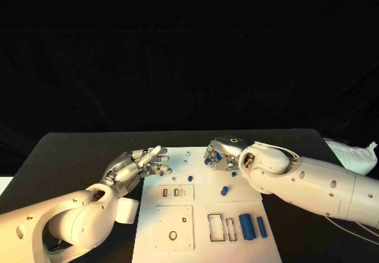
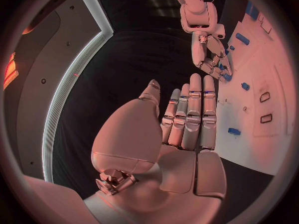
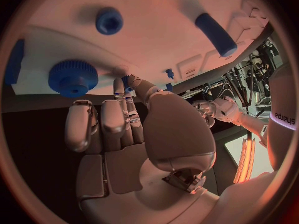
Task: Assemble the parts on the task board
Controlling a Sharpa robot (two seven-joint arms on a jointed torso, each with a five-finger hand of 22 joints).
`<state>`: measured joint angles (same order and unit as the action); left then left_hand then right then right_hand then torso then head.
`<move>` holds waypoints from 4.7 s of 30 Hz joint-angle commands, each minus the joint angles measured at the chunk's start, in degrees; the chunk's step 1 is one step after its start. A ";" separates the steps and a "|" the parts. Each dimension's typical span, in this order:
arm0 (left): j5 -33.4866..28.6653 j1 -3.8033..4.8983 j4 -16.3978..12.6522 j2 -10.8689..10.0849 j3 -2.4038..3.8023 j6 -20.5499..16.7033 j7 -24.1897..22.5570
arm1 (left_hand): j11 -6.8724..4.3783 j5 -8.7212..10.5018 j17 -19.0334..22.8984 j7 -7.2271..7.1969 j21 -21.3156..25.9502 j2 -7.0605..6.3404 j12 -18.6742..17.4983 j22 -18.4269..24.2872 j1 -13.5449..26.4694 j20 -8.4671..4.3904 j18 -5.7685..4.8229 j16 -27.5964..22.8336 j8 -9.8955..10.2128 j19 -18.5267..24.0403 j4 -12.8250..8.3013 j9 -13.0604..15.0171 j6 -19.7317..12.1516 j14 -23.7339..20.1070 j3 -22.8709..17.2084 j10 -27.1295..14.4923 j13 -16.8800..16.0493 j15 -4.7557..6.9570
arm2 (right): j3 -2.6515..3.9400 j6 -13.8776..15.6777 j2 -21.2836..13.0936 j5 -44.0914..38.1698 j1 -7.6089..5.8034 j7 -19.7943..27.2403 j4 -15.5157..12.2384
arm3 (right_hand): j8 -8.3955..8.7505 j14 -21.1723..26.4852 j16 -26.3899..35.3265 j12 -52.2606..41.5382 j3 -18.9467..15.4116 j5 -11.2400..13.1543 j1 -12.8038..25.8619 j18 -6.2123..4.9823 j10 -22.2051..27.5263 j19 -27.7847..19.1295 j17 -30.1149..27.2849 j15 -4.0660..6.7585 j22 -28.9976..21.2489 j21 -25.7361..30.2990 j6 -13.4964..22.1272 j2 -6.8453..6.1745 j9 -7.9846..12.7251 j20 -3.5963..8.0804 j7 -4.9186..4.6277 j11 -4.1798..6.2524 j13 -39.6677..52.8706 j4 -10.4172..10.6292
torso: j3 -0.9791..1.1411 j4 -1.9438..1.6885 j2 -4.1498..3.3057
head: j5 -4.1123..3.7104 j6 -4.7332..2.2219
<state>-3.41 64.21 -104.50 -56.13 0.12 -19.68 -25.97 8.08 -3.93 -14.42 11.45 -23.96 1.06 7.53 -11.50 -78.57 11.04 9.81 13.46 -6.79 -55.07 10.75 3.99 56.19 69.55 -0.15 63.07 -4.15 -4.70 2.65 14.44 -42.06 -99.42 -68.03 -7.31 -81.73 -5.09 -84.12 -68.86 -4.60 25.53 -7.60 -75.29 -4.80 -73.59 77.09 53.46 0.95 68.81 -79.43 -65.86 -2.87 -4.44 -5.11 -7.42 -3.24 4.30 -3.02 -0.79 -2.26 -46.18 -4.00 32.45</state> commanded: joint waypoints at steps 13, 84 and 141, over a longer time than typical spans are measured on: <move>-0.15 0.08 0.12 0.19 0.05 1.48 0.22 | 0.39 0.02 -0.21 0.57 -0.13 0.23 -0.52 -0.01 -0.72 0.31 0.57 -0.44 0.35 -0.02 -0.55 -0.10 -0.07 0.09 -0.08 -0.27 0.06 -0.36 | 0.04 10.63 3.52 1.17 -0.18 -1.53 1.57 | -0.62 -1.21 -0.46 0.30 0.46 0.33 -0.85 0.50 -0.52 0.38 0.08 0.39 0.55 -0.51 -0.71 0.93 -1.50 0.16 0.28 0.06 -0.04 0.07 | -0.28 -0.60 -0.47 | -0.03 -0.75; -0.15 0.14 -0.13 -0.20 0.05 1.64 0.81 | 0.42 0.02 -0.36 0.58 -0.12 0.24 -0.68 0.00 -0.88 0.33 0.57 -0.55 0.48 -0.01 -0.75 -0.09 -0.12 0.11 -0.07 -0.33 0.05 -0.38 | -0.10 8.00 7.63 -2.34 -0.08 -5.95 4.69 | 0.20 -0.93 -1.04 0.97 0.17 -0.44 0.53 0.51 0.00 0.12 0.06 0.09 0.89 -0.87 -0.14 -0.33 -1.93 -0.10 0.01 -0.27 -0.28 1.45 | -0.66 -1.88 -2.02 | -0.72 -1.06; -0.16 0.13 0.37 -0.42 0.02 1.96 1.08 | 0.45 0.03 -0.64 0.57 -0.10 0.30 -0.98 0.01 -0.98 0.36 0.58 -0.77 0.73 0.02 -1.01 -0.09 -0.22 0.11 0.00 -0.44 0.05 -0.41 | 1.24 0.36 -9.74 13.74 -1.26 -12.80 -5.82 | 0.72 -3.56 -15.87 -63.95 -19.62 -5.66 -1.25 3.29 -7.94 8.27 23.56 0.12 14.83 -7.88 9.96 -4.19 0.28 -0.22 -0.72 0.22 66.93 14.24 | -0.39 -0.38 -1.23 | -1.36 -1.32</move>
<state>-3.47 64.28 -104.06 -56.69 0.11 -18.96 -24.66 8.28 -3.93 -15.02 11.65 -23.96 1.50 6.75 -11.48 -79.00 11.04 9.79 13.03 -6.27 -55.07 10.11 3.96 55.99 69.54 -0.15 62.86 -4.17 -4.71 3.89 16.92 -52.03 -84.91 -69.37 -19.19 -87.75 -4.19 -84.02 -84.44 -68.35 6.40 -13.30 -75.87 -2.59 -80.98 83.89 74.95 1.63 74.94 -86.95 -56.07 -7.09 -4.10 -5.05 -7.97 -3.07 71.07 11.22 -1.13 -2.55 -47.38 -5.31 31.07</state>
